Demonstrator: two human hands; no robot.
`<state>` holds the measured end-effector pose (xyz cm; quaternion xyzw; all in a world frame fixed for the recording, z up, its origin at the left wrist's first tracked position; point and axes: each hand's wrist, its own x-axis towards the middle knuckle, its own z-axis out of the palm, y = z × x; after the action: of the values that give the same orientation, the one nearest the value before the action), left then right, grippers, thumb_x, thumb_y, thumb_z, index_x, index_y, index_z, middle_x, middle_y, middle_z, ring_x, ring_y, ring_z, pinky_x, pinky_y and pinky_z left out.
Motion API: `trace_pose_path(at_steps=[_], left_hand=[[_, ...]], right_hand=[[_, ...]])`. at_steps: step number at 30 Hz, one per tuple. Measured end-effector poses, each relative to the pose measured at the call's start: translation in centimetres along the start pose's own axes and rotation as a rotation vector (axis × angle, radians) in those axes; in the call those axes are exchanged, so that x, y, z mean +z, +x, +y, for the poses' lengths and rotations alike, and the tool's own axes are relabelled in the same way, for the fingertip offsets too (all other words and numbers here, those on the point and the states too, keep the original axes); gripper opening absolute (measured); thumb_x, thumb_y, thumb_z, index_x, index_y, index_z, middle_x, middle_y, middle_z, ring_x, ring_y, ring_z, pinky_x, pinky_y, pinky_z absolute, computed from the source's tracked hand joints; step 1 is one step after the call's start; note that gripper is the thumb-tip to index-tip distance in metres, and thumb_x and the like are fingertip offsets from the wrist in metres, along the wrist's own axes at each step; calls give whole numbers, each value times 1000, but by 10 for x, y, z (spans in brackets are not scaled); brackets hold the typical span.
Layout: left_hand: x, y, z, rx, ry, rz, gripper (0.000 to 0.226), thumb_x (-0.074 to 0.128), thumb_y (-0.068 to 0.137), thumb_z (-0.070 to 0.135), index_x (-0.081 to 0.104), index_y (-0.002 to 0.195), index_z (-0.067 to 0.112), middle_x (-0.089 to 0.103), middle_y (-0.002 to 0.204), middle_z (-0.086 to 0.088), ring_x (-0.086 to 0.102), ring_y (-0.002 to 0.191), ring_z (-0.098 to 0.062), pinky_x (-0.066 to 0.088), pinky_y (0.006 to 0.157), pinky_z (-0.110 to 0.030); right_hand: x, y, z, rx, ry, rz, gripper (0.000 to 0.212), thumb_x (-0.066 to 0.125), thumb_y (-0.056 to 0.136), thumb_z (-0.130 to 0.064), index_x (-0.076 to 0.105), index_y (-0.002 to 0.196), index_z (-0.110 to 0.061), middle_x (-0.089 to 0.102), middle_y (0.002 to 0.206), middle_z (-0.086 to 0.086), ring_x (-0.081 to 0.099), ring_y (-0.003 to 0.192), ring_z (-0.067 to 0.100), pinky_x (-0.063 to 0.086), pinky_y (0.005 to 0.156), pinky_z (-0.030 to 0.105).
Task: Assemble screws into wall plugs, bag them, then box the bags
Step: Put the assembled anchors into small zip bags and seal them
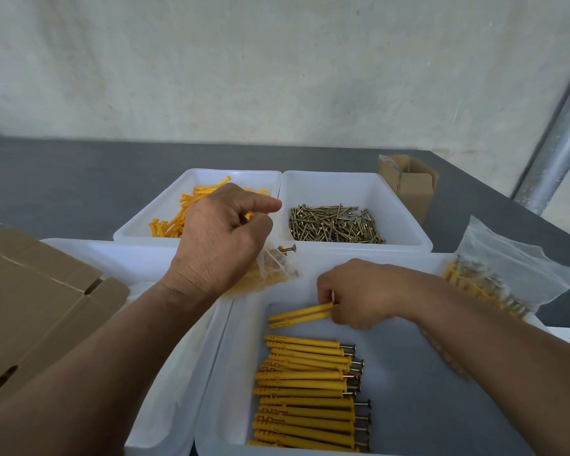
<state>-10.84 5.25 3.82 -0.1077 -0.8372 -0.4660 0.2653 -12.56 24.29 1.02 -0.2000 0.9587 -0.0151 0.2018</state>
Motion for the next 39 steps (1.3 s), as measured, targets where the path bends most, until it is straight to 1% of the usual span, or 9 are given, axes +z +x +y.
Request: trace_pose_path(at_steps=[5,10,15,18,21,24,29,34,39], left_hand=[[0,0,1,-6,-3,-1,36,52,72,23,77,98,23,63,87,7,58,61,-13,49,68,-30],[1,0,1,-11,-8,2,36,52,71,23,77,98,23,63,87,7,59,61,-14,50,68,-30],[1,1,-1,-4,-7,-3,36,52,72,23,77,98,23,62,86,12,59,62,-12,48,67,-28],[2,1,-1,2,-6,-4,36,52,72,23,77,99,22,61,85,14,58,62,-13,47,65,-28],[2,1,-3,23,12,-2,29,58,79,15,77,100,20,61,85,12,58,64,-15,49,66,-31],[3,1,-3,31,34,5,28,61,84,4,77,101,19,61,85,6,59,65,-19,51,67,-36],[2,1,2,16,13,-4,37,52,73,23,77,100,20,62,87,6,61,67,-19,53,69,-36],[1,2,2,5,5,9,37,51,72,23,77,98,21,61,85,10,59,63,-14,48,67,-30],[0,1,1,14,-7,24,36,52,72,22,77,98,20,62,85,10,60,65,-16,51,68,-32]], right_hand=[[-10,-7,0,-30,398,148,11,56,93,-21,65,99,-25,71,78,1,69,62,10,48,50,17],[-26,-12,-2,25,392,610,15,54,87,-25,66,79,-24,62,68,-9,59,64,9,40,52,23],[-42,-23,7,84,632,1000,18,54,79,-30,61,64,-22,55,52,-8,47,42,4,34,39,18],[-46,-25,10,37,809,1119,15,48,67,-32,60,62,-24,49,43,-9,42,40,10,36,51,25],[-44,-21,6,-62,955,1102,17,49,64,-29,62,66,-18,44,41,-8,40,41,13,33,50,27],[-36,-16,-1,-111,932,1031,18,48,67,-31,64,69,-23,48,42,-9,43,42,12,35,49,26],[-25,-12,-10,-114,790,943,19,49,74,-34,65,77,-25,60,54,-15,55,55,10,43,58,29],[-22,-10,-15,-160,761,884,13,57,86,-20,67,82,-28,56,52,-16,54,57,11,45,59,30],[-22,-11,-14,-178,769,883,12,54,79,-30,65,78,-26,56,53,-18,48,52,6,40,57,27]])
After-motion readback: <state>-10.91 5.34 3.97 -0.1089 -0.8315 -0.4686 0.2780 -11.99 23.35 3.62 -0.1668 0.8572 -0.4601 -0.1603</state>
